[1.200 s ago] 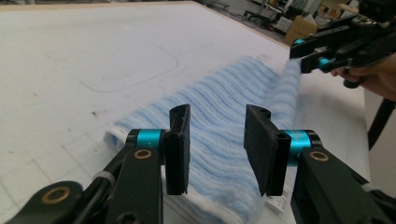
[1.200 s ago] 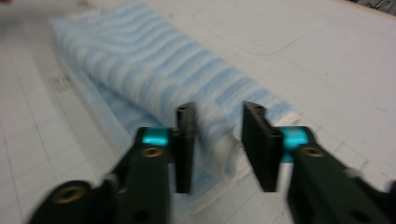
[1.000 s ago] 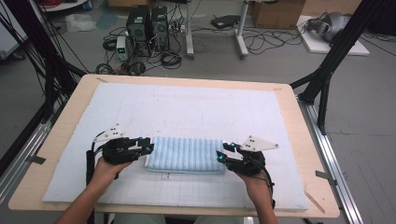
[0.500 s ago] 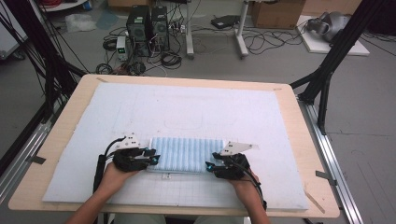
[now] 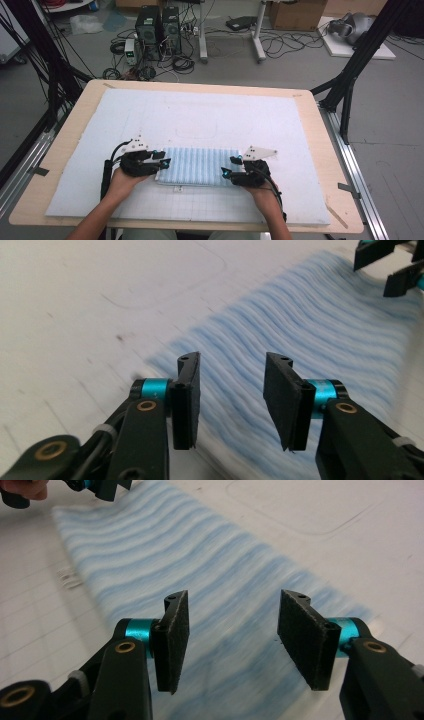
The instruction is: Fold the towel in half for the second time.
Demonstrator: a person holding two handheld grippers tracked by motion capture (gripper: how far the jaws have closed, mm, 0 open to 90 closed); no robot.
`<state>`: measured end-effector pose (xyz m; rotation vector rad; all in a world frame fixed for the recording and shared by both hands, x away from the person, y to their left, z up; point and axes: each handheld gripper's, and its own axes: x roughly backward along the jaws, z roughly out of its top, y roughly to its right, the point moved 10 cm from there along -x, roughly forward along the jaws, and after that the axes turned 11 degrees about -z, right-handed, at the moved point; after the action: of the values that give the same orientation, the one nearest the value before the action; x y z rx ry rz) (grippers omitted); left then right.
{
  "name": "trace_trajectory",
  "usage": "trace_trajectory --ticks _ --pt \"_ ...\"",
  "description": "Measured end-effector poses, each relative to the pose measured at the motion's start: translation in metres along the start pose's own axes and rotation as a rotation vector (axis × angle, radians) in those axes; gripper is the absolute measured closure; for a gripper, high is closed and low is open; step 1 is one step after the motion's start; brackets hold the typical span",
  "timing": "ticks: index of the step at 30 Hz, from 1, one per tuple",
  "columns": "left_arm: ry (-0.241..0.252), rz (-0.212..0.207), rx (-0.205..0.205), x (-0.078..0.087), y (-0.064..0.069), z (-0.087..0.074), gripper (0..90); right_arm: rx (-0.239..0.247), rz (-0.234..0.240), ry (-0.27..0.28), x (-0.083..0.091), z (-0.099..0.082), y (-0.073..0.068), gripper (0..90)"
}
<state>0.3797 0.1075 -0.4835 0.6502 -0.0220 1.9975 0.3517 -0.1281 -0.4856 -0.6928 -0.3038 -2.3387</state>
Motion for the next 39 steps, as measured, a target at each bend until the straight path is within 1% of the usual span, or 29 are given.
trace_trajectory --ticks 2,4,6,8,9,11,13,14,16,17,19,20,22,24,25,26,27,28,29,30,32,36,39 --pt "0.007 0.019 0.03 -0.005 -0.009 0.002 55.4 -0.006 -0.017 -0.003 -0.008 0.004 0.008 45.9" --pt "0.009 0.049 0.032 -0.009 -0.016 0.001 55.2 -0.024 -0.025 -0.012 -0.015 0.005 0.014 45.7" --pt "-0.012 0.056 0.041 -0.012 -0.021 -0.003 55.2 -0.028 -0.041 -0.025 -0.021 0.005 0.019 45.2" --pt "-0.039 0.059 0.059 -0.015 -0.025 -0.009 54.4 -0.025 -0.055 -0.043 -0.025 0.002 0.024 44.9" --pt "-0.051 0.066 0.065 -0.016 -0.026 -0.01 53.5 -0.029 -0.058 -0.063 -0.026 -0.001 0.025 44.8" --pt "-0.049 0.075 0.078 -0.015 -0.028 -0.011 50.7 -0.009 -0.071 -0.084 -0.028 -0.006 0.028 44.2" --pt "-0.04 0.078 0.077 -0.011 -0.029 -0.009 49.8 -0.007 -0.072 -0.076 -0.024 -0.006 0.03 42.3" --pt "-0.026 0.074 0.076 -0.008 -0.029 -0.007 49.5 -0.007 -0.076 -0.062 -0.02 -0.005 0.032 41.3" --pt "0.02 0.048 0.061 -0.002 -0.027 -0.001 48.9 -0.024 -0.087 -0.034 -0.011 -0.002 0.036 39.6" --pt "0.05 0.031 0.056 0.003 -0.025 0.003 48.4 -0.023 -0.097 -0.015 -0.008 0.0 0.039 38.7" --pt "0.094 0.032 0.033 0.011 -0.026 0.008 41.1 -0.029 -0.135 0.001 0.003 0.001 0.047 36.6" --pt "0.119 0.032 0.03 0.015 -0.026 0.011 37.3 -0.024 -0.151 0.01 0.008 0.002 0.051 34.3" --pt "0.177 0.035 0.035 0.024 -0.028 0.017 26.5 -0.028 -0.192 0.022 0.017 0.003 0.058 27.9" --pt "0.227 0.044 0.022 0.034 -0.03 0.021 18.7 -0.034 -0.23 0.035 0.026 0.003 0.066 18.7" --pt "0.241 0.046 0.006 0.038 -0.03 0.022 17.4 -0.043 -0.252 0.045 0.031 0.003 0.069 13.4" --pt "0.254 0.05 -0.004 0.043 -0.03 0.023 17.5 -0.05 -0.281 0.054 0.036 0.003 0.073 10.4" --pt "0.269 0.054 -0.015 0.047 -0.03 0.024 17.5 -0.047 -0.296 0.067 0.041 0.002 0.076 10.4" --pt "0.285 0.057 -0.03 0.052 -0.03 0.025 17.5 -0.041 -0.295 0.075 0.046 0.001 0.077 10.4" --pt "0.298 0.061 -0.045 0.055 -0.03 0.025 17.5 -0.047 -0.296 0.085 0.051 0.0 0.077 10.4" --pt "0.302 0.057 -0.055 0.059 -0.03 0.025 17.6 -0.044 -0.301 0.094 0.056 -0.002 0.078 10.4" --pt "0.307 0.067 -0.066 0.065 -0.031 0.024 17.8 -0.047 -0.308 0.095 0.062 -0.007 0.08 10.4" --pt "0.326 0.095 -0.059 0.075 -0.035 0.02 18.0 -0.046 -0.324 0.091 0.073 -0.015 0.084 10.4" --pt "0.341 0.109 -0.059 0.082 -0.037 0.02 18.5 -0.064 -0.334 0.103 0.08 -0.016 0.086 10.4"
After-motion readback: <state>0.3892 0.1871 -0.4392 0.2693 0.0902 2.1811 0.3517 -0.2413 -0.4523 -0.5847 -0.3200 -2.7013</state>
